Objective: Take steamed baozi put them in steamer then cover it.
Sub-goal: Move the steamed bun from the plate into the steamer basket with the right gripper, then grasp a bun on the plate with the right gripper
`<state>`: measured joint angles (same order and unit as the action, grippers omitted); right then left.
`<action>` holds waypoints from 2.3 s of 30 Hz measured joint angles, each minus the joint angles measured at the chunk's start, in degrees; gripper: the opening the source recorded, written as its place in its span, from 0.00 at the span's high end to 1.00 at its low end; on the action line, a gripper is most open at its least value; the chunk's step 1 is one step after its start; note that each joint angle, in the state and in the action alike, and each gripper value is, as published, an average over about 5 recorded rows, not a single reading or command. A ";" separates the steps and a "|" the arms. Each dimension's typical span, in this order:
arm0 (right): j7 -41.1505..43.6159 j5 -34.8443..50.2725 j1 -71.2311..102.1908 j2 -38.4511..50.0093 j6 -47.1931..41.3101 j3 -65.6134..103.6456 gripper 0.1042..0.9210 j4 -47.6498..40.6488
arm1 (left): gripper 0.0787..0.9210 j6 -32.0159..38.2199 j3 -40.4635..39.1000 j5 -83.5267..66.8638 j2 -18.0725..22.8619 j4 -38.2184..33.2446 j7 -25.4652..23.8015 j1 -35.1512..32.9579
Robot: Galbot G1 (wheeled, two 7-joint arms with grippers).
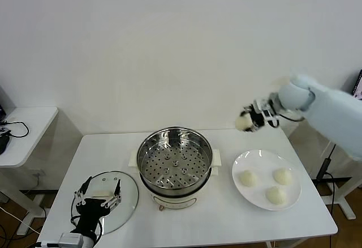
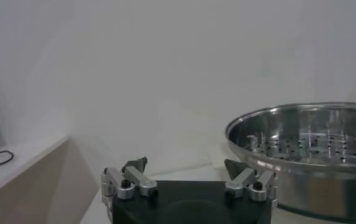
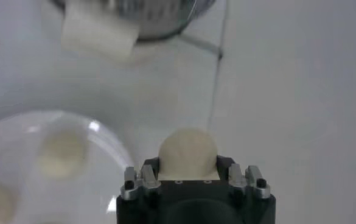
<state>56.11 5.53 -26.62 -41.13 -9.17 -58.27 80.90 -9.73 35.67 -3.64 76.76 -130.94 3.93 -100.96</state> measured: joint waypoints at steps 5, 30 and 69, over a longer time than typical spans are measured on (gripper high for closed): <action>-1.20 3.73 -5.16 -4.68 0.66 -4.75 0.41 1.11 | 0.12 -0.39 0.45 -0.37 -0.31 0.03 -0.08 0.32; -6.72 -5.06 -3.87 -28.58 15.82 -15.70 0.41 -8.97 | 0.12 -0.90 2.95 -2.16 -0.50 -0.04 -0.36 0.46; -5.47 -6.12 -6.62 -28.05 18.93 -16.67 0.12 -8.12 | 0.12 -1.43 3.40 -3.13 -0.75 -1.51 -0.58 0.45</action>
<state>50.64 -0.60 -33.25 -69.18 9.77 -74.93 72.78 -11.15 39.07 -6.77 76.01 -132.45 3.36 -100.51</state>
